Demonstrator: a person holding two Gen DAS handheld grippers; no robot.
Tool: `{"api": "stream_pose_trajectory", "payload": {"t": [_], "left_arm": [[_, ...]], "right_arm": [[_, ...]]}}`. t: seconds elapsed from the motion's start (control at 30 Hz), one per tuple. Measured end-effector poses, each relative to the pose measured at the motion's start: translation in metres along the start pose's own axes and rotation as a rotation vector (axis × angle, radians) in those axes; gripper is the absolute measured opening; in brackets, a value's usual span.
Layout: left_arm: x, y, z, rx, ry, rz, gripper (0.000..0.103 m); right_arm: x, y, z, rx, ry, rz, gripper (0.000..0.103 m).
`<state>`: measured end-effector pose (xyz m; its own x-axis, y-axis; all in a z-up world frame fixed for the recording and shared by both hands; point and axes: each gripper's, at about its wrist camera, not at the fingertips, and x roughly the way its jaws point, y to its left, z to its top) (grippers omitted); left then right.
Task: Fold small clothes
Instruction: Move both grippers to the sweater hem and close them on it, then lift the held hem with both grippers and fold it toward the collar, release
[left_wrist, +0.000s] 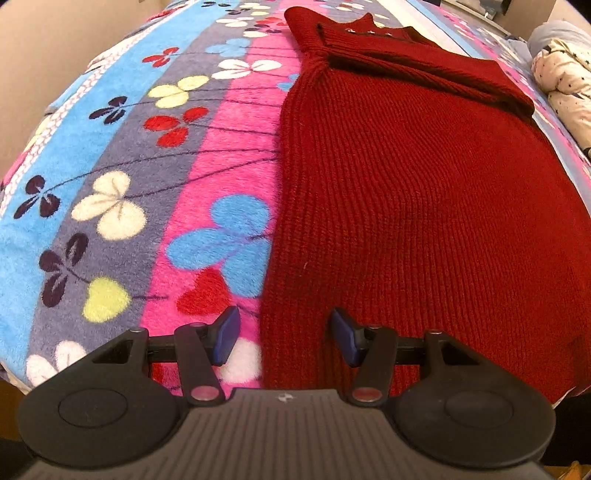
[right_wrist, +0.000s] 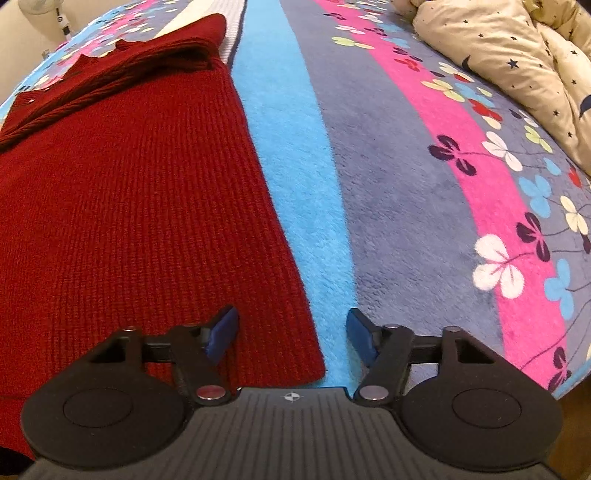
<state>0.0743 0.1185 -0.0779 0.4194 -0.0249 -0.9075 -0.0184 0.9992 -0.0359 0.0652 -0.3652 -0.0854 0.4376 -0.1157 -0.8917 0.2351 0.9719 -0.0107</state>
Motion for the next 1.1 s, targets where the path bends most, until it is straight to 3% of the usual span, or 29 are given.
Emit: {"api": "stream_pose_trajectory", "payload": {"t": [0.07,0.2,0.27,0.43,0.5,0.67,0.8,0.87,0.97,1.0,1.1], "left_arm": [[-0.001,-0.001,-0.001,0.005,-0.004,-0.004,0.053],[-0.006,-0.002,-0.003,-0.001,-0.024,-0.03,0.022],[-0.01,-0.001,-0.003,-0.01,-0.039,-0.037,0.014],[-0.021,-0.001,-0.004,-0.032,-0.063,-0.103,0.015],[-0.021,-0.003,-0.005,-0.032,-0.053,-0.124,0.025],[-0.007,-0.01,-0.009,-0.006,0.012,-0.076,0.032],[-0.007,-0.006,-0.008,-0.02,0.014,-0.083,0.03],[-0.008,-0.007,-0.008,-0.008,0.003,-0.081,0.018],[-0.016,-0.009,-0.009,0.009,-0.03,-0.085,0.013],[-0.02,-0.01,-0.01,0.017,-0.047,-0.088,0.012],[-0.042,-0.018,-0.011,0.07,-0.139,-0.085,0.012]], "right_arm": [[0.0,0.001,0.001,-0.003,-0.003,0.013,0.054],[0.0,0.002,0.003,-0.009,-0.006,0.041,0.04],[-0.001,0.004,0.002,-0.02,-0.01,0.048,0.035],[-0.005,0.008,0.001,-0.048,-0.024,0.042,0.03],[-0.005,0.009,0.001,-0.056,-0.023,0.039,0.031],[-0.003,0.013,0.0,-0.079,-0.023,0.019,0.038],[0.0,0.014,0.0,-0.096,-0.025,0.01,0.039],[0.0,0.015,0.0,-0.107,-0.027,0.015,0.037],[-0.004,0.018,-0.001,-0.13,-0.046,0.024,0.019],[-0.007,0.019,0.0,-0.133,-0.057,0.03,0.008],[-0.022,0.012,0.003,-0.075,-0.105,0.127,0.007]]}}
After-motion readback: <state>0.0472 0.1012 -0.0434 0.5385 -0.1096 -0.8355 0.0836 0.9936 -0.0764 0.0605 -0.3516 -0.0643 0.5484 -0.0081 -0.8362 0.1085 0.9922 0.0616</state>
